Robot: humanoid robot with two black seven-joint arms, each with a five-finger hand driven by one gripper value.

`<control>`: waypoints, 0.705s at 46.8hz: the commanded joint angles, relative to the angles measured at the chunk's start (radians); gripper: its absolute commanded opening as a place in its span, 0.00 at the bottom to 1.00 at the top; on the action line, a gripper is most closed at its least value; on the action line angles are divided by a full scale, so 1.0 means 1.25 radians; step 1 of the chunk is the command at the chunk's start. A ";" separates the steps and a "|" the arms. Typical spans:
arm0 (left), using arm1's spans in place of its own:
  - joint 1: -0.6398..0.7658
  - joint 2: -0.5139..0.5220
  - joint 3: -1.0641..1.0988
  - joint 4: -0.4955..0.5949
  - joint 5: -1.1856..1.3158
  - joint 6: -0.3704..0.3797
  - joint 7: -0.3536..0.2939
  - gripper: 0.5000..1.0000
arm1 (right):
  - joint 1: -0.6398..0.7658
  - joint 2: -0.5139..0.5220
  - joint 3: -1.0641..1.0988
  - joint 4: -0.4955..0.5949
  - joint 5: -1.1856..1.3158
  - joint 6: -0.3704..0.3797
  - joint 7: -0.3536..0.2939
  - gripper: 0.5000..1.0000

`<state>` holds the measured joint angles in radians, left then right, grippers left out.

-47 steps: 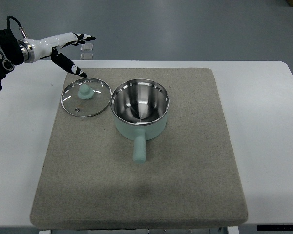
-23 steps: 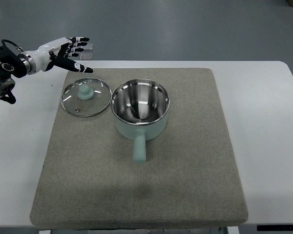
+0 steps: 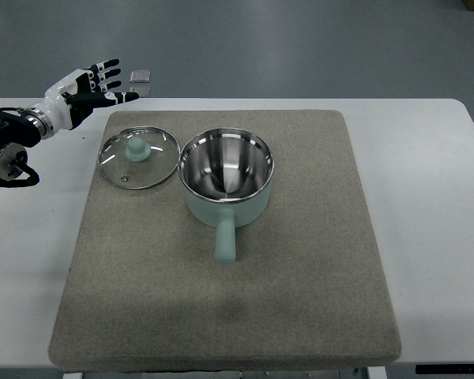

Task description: Place lid left of pot with left hand

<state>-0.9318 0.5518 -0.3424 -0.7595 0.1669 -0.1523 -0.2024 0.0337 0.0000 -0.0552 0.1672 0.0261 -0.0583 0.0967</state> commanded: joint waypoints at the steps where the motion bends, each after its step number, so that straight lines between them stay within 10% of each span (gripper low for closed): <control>1: 0.004 -0.001 -0.027 0.000 -0.014 -0.027 0.000 0.99 | 0.000 0.000 0.000 0.000 0.000 0.000 0.000 0.85; 26: 0.034 0.009 -0.097 0.082 -0.232 -0.364 0.016 0.99 | 0.000 0.000 0.000 0.000 0.000 0.000 0.000 0.85; 33: 0.034 0.009 -0.099 0.098 -0.248 -0.367 0.053 0.99 | 0.000 0.000 0.000 0.000 0.000 0.000 0.000 0.85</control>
<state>-0.8897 0.5635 -0.4644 -0.6384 -0.1372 -0.6102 -0.1590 0.0336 0.0000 -0.0552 0.1672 0.0261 -0.0583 0.0966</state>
